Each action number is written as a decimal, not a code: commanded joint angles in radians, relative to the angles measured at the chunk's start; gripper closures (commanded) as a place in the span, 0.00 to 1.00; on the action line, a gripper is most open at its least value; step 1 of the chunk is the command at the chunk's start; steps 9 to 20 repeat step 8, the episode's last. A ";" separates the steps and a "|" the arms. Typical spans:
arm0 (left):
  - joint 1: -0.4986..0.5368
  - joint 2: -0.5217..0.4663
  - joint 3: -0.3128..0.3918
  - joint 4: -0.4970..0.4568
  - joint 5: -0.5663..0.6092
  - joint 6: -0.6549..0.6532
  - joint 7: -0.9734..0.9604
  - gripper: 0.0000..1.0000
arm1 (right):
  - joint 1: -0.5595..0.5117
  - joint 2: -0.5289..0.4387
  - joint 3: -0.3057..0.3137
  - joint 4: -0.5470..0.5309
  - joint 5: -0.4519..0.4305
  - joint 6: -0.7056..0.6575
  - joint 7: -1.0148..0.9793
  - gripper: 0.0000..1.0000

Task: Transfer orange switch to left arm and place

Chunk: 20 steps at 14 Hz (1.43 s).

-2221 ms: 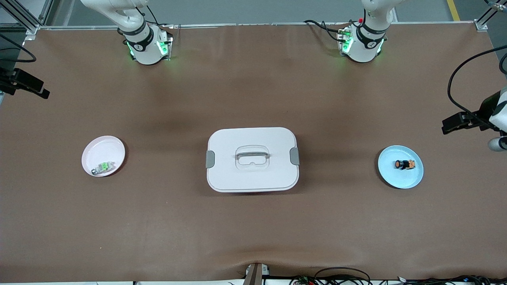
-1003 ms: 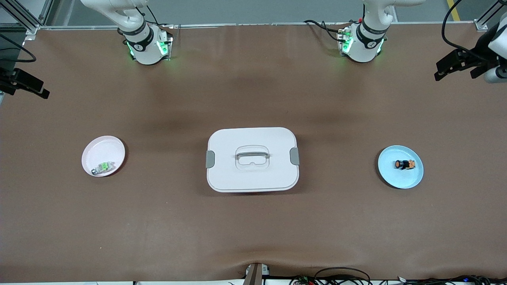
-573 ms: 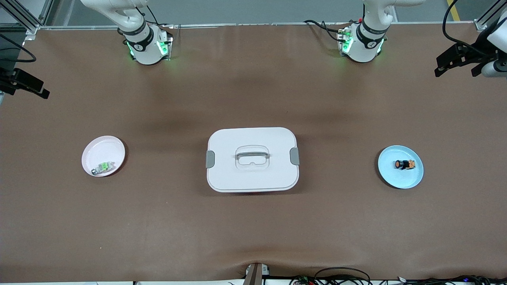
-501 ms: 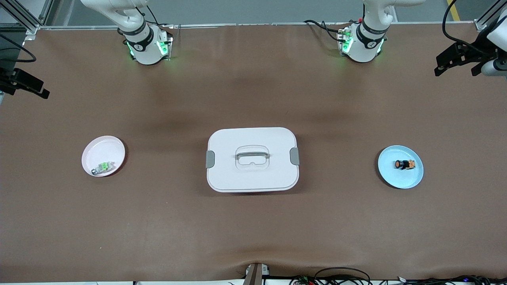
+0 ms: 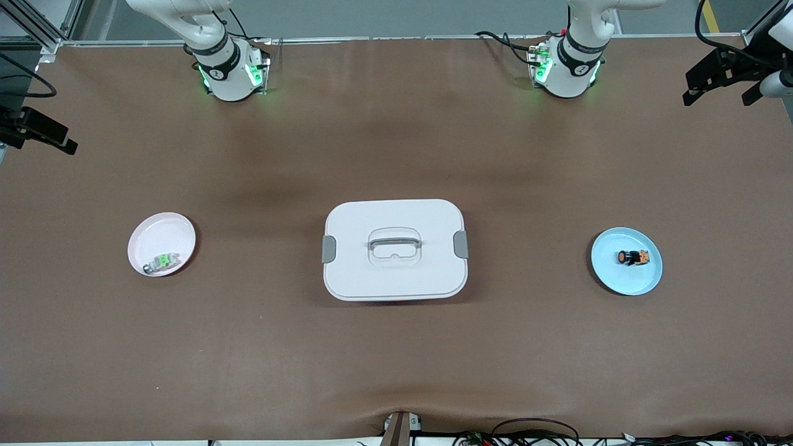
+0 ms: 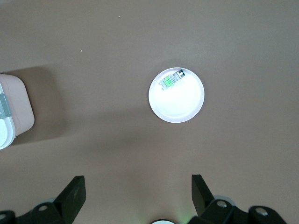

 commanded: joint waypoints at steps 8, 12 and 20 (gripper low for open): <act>0.014 0.092 0.003 0.097 0.000 -0.010 0.009 0.00 | -0.001 0.011 -0.001 0.024 -0.003 -0.013 -0.010 0.00; 0.014 0.092 0.003 0.097 0.000 -0.010 0.009 0.00 | -0.001 0.011 -0.001 0.024 -0.003 -0.013 -0.010 0.00; 0.014 0.092 0.003 0.097 0.000 -0.010 0.009 0.00 | -0.001 0.011 -0.001 0.024 -0.003 -0.013 -0.010 0.00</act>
